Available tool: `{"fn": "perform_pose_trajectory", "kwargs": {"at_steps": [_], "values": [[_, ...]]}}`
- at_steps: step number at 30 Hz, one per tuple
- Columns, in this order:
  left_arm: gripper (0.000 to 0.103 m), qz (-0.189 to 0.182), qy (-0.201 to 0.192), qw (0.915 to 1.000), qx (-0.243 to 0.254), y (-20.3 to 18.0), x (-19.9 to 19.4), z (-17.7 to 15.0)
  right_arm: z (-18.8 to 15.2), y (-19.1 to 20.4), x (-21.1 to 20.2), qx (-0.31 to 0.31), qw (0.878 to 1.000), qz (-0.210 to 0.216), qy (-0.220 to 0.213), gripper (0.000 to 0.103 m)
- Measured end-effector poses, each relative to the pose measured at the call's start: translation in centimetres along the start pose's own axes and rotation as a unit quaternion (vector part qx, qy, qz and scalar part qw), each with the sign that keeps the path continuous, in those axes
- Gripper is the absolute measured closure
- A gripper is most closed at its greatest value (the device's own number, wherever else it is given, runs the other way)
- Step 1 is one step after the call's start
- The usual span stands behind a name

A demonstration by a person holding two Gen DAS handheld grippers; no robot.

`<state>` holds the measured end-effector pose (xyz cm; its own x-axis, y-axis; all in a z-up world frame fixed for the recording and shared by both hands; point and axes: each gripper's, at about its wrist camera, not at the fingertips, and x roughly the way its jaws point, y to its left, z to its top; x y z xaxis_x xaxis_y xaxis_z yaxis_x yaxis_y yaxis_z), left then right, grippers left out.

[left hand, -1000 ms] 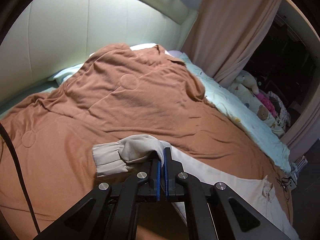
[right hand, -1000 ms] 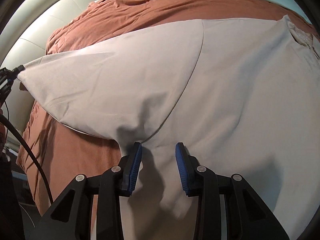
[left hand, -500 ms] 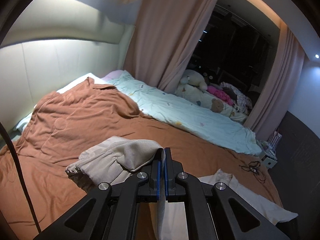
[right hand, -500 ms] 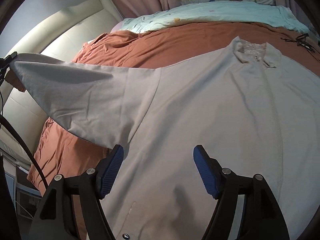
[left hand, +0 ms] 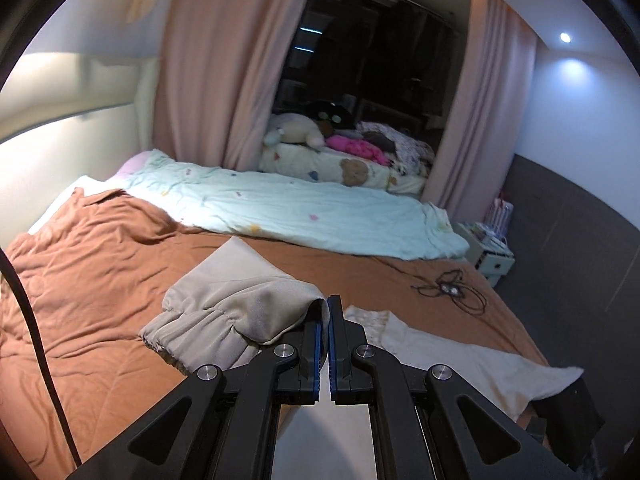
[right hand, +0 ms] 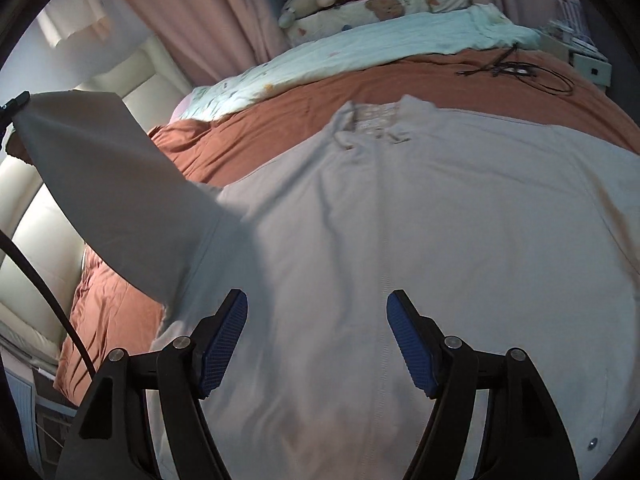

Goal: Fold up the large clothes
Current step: 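Lift the sleeve with the left tool, lay it across the jacket body, open, then grasp the folded sleeve cuff with the right tool, reposition it, release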

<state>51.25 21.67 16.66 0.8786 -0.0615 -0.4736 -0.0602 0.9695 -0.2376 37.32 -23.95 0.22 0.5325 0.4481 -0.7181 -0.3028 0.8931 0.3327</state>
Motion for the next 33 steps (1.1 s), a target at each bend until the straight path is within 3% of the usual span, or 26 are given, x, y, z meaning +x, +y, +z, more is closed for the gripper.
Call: {"fn": "perform_pose_trajectory", "kwargs": {"at_steps": [11, 15, 18, 19, 20, 21, 22, 23, 26, 33], "values": [[0.101, -0.065, 0.088, 0.9925, 0.054, -10.5, 9.4, -5.2, -3.7, -7.1, -5.7, 0.057, 0.997, -0.035, -0.025, 0.032], [0.101, -0.079, 0.141, 0.9840, 0.074, -14.1, 13.8, -9.3, -5.2, -8.8, -6.8, 0.079, 0.995, -0.048, -0.022, 0.032], [0.099, -0.093, 0.200, 0.9713, 0.090, -16.8, 17.0, -12.9, -6.3, -9.7, -7.9, 0.089, 0.994, -0.061, -0.020, 0.032], [0.088, -0.096, 0.227, 0.9641, 0.098, -17.3, 18.0, -14.1, -6.6, -10.0, -8.3, 0.093, 0.993, -0.066, -0.019, 0.032], [0.064, -0.106, 0.257, 0.9553, 0.101, -17.8, 19.0, -15.4, -6.6, -10.1, -8.6, 0.096, 0.993, -0.069, -0.017, 0.032], [0.050, -0.117, 0.277, 0.9488, 0.097, -18.3, 19.8, -16.3, -6.6, -10.1, -8.9, 0.099, 0.992, -0.073, -0.016, 0.032], [0.028, -0.125, 0.290, 0.9441, 0.094, -18.4, 20.1, -17.2, -6.7, -10.1, -9.2, 0.103, 0.992, -0.077, -0.015, 0.030], [0.021, -0.129, 0.295, 0.9420, 0.094, -18.4, 20.1, -18.0, -6.5, -9.8, -9.3, 0.104, 0.991, -0.078, -0.017, 0.027], [0.017, -0.137, 0.305, 0.9376, 0.095, -17.7, 19.0, -19.0, -6.5, -8.8, -9.6, 0.098, 0.992, -0.078, -0.020, 0.025], [0.003, -0.145, 0.288, 0.9446, 0.064, -12.7, 14.3, -19.1, -5.6, -2.3, -8.2, 0.049, 0.997, -0.053, -0.011, 0.025]]}}
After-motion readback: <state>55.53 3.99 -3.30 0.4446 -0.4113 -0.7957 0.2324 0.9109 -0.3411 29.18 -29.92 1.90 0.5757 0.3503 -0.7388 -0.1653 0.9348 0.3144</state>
